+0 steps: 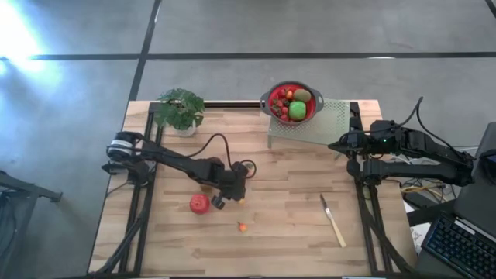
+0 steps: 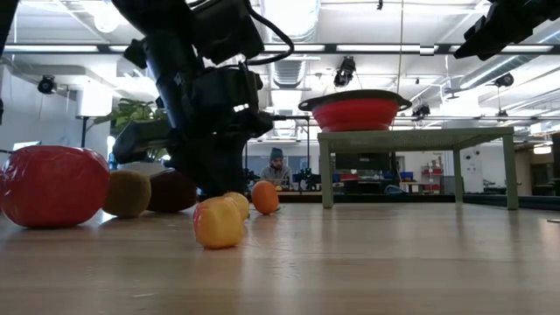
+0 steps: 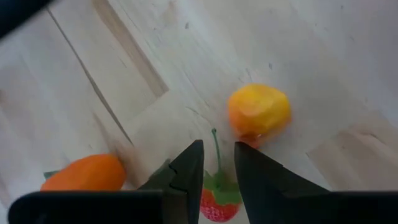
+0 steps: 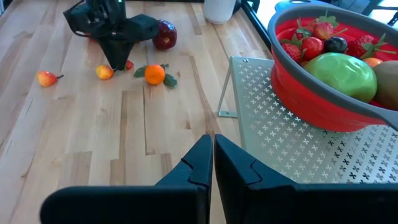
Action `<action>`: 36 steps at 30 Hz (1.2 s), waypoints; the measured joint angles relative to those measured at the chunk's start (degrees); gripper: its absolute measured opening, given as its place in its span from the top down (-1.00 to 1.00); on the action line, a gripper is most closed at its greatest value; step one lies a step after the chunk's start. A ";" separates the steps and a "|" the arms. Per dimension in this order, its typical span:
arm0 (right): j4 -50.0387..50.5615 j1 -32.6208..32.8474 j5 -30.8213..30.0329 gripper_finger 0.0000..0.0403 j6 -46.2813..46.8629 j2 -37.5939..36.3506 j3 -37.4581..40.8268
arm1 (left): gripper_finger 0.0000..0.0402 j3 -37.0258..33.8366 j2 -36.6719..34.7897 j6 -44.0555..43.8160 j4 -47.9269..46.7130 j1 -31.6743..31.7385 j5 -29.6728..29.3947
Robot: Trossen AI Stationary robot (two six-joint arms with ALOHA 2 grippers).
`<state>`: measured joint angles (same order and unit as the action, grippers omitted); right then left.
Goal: Pick & Place Fruit
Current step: Put the strawberry into the strainer bowl on the shelf
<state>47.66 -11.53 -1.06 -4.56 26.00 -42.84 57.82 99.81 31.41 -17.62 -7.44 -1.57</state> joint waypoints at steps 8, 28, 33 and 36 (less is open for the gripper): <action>0.00 0.00 -0.01 0.94 0.00 -0.01 0.00 | 0.61 0.00 1.87 -0.06 -0.88 0.00 0.15; 0.00 0.00 0.00 0.94 0.00 0.00 0.00 | 0.97 0.02 2.28 1.20 -0.78 -0.02 0.14; 0.00 0.00 0.00 0.94 0.00 0.01 0.00 | 0.97 0.02 2.30 1.19 -0.76 0.00 0.05; 0.00 0.00 0.00 0.94 0.00 0.01 0.00 | 0.94 0.02 2.30 1.17 -0.76 0.00 0.03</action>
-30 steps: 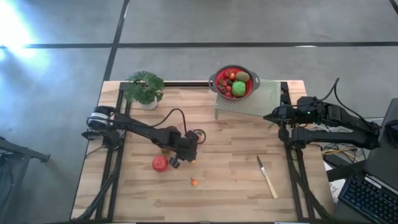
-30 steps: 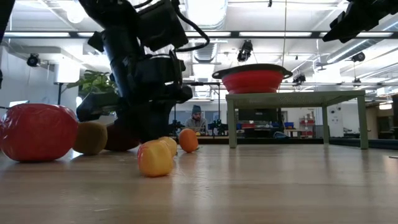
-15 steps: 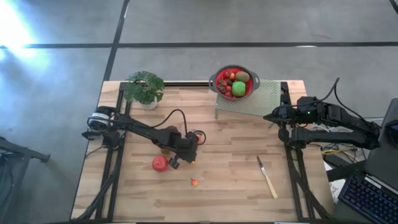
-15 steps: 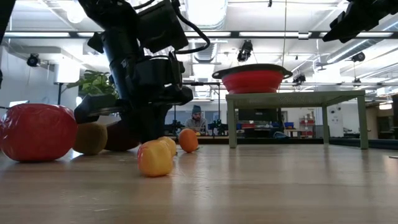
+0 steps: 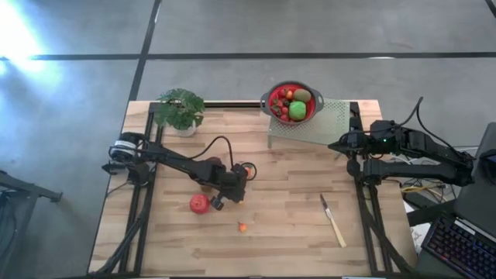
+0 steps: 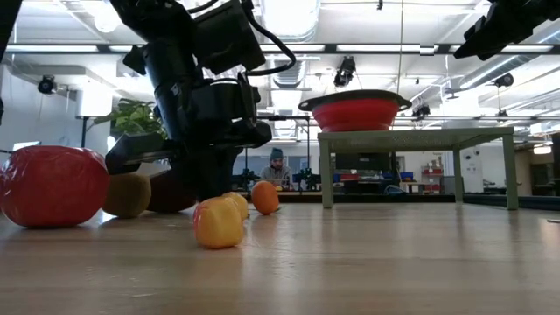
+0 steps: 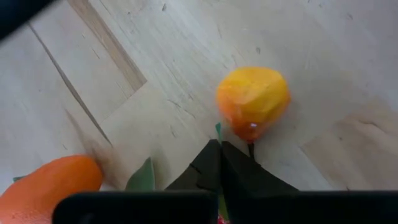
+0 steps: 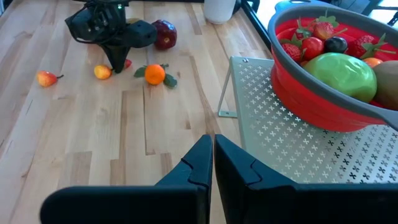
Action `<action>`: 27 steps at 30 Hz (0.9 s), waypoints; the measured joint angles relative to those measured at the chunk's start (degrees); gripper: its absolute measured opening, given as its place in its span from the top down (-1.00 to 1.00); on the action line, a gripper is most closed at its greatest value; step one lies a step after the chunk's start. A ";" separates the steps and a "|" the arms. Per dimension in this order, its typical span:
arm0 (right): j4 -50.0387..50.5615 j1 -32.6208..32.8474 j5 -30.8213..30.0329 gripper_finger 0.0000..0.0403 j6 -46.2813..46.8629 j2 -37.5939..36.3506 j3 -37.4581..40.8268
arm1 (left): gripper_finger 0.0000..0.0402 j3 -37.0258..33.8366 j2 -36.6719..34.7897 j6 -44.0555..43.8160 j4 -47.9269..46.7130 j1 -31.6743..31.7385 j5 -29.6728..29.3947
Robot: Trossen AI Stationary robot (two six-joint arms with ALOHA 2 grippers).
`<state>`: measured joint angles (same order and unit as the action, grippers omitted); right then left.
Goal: Pick & Place Fruit
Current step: Put the strawberry into the strainer bowl on the shelf
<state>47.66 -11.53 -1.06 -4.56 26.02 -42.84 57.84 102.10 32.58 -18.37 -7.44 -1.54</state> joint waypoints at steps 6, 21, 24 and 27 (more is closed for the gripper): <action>0.00 0.00 -0.02 0.94 0.00 -0.01 -0.01 | 0.97 0.03 0.02 0.00 -0.03 0.00 -0.07; 0.00 0.00 0.00 0.94 0.00 -0.02 0.00 | 0.98 7.88 -1.11 -0.87 0.62 0.15 -5.85; 0.00 0.00 0.00 0.94 0.00 0.00 0.01 | 0.97 9.61 -1.11 -0.74 3.21 0.49 -8.08; 0.00 0.00 0.00 0.94 0.00 -0.01 -0.01 | 0.95 11.07 -1.11 0.65 7.19 1.06 -8.59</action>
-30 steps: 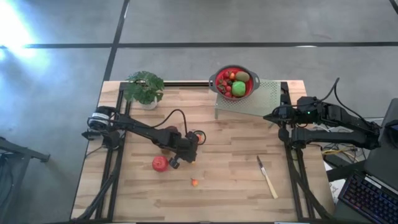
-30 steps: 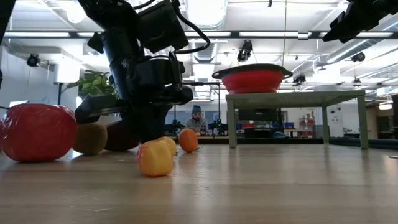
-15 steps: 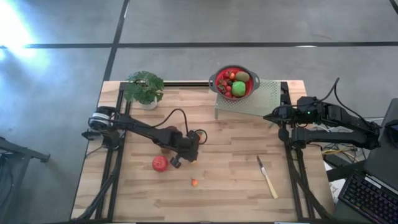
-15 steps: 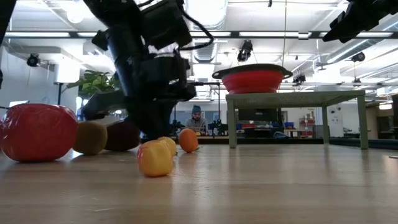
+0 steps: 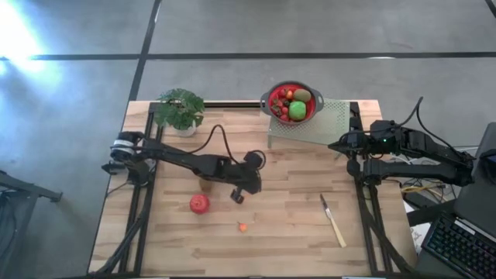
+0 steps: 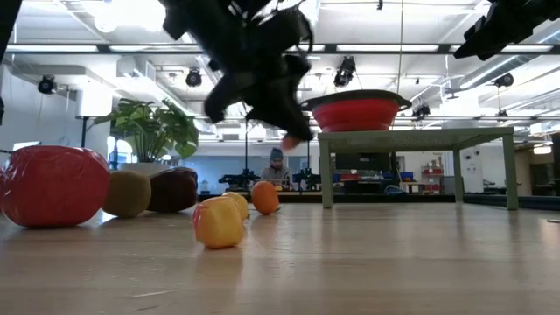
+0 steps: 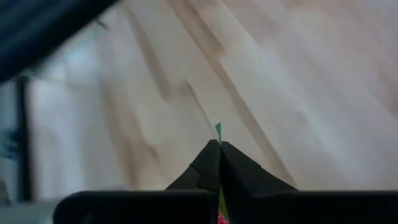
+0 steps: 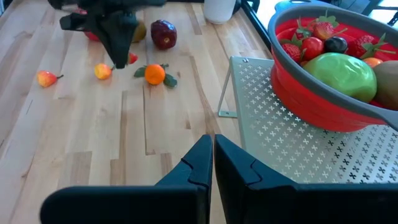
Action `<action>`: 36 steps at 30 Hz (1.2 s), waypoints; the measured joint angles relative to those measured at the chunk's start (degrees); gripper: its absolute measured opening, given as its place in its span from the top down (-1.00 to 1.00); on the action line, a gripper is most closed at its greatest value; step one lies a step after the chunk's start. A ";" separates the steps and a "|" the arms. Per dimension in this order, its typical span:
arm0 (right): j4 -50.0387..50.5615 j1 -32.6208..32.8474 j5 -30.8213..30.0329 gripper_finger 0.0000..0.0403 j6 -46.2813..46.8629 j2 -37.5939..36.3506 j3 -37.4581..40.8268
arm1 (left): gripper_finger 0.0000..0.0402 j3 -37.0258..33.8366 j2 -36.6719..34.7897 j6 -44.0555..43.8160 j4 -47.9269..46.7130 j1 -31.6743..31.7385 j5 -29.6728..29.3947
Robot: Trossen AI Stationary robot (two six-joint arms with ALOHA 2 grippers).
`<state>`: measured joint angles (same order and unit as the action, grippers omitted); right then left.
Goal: Pick & Place Fruit
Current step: Put the strawberry into the strainer bowl on the shelf
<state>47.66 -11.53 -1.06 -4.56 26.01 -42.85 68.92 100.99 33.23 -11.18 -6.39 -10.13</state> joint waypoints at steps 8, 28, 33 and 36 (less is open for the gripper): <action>0.00 0.00 0.00 0.94 0.00 0.00 0.00 | 0.98 2.20 -0.04 3.15 14.04 2.80 0.00; 0.00 0.00 -0.01 0.94 0.00 0.00 0.00 | 0.96 11.46 -0.07 3.51 23.64 13.80 2.04; 0.00 0.00 0.00 0.94 0.00 -0.01 0.00 | 0.98 12.18 -0.07 3.62 23.65 16.25 3.76; 0.00 0.00 0.00 0.94 0.00 -0.01 0.02 | 0.97 11.99 -0.07 3.55 23.87 17.72 5.06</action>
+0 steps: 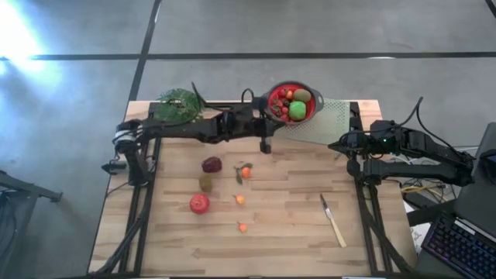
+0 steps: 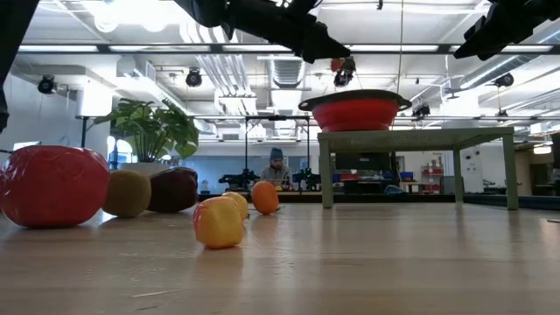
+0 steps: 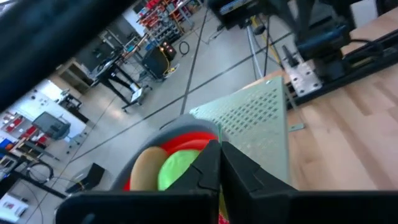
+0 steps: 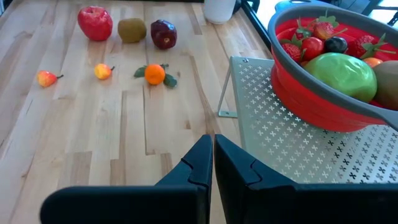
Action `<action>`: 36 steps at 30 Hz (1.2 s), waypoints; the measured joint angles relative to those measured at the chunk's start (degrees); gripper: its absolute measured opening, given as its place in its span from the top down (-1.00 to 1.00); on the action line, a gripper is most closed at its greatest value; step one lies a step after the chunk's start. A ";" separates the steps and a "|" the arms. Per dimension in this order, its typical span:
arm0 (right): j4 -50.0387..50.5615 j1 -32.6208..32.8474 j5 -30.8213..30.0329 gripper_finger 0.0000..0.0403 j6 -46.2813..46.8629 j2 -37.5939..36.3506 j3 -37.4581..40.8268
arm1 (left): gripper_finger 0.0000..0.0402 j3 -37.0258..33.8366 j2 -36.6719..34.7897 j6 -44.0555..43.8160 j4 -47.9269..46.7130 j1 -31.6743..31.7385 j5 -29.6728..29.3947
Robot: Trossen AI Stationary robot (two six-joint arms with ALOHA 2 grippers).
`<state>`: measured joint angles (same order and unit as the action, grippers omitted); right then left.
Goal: Pick & Place Fruit
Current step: Put the strawberry into the strainer bowl on the shelf
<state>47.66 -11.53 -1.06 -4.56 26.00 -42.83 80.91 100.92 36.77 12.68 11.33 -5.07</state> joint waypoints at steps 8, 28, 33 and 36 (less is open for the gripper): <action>0.00 0.00 0.00 0.94 0.00 0.01 -0.01 | 0.98 -0.42 0.02 -0.16 1.26 3.81 2.81; 0.00 0.00 -0.02 0.94 0.00 0.01 -0.02 | 0.95 2.51 6.81 2.00 6.68 7.41 8.04; 0.00 0.00 -0.02 0.94 0.00 0.01 -0.01 | 0.96 2.86 6.97 2.07 6.50 7.57 8.04; 0.00 0.00 0.00 0.94 0.00 0.00 -0.02 | 0.95 2.86 6.97 2.27 6.69 7.59 8.04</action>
<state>47.66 -11.53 -1.06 -4.56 26.00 -42.85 83.77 107.90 39.04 19.38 18.92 2.96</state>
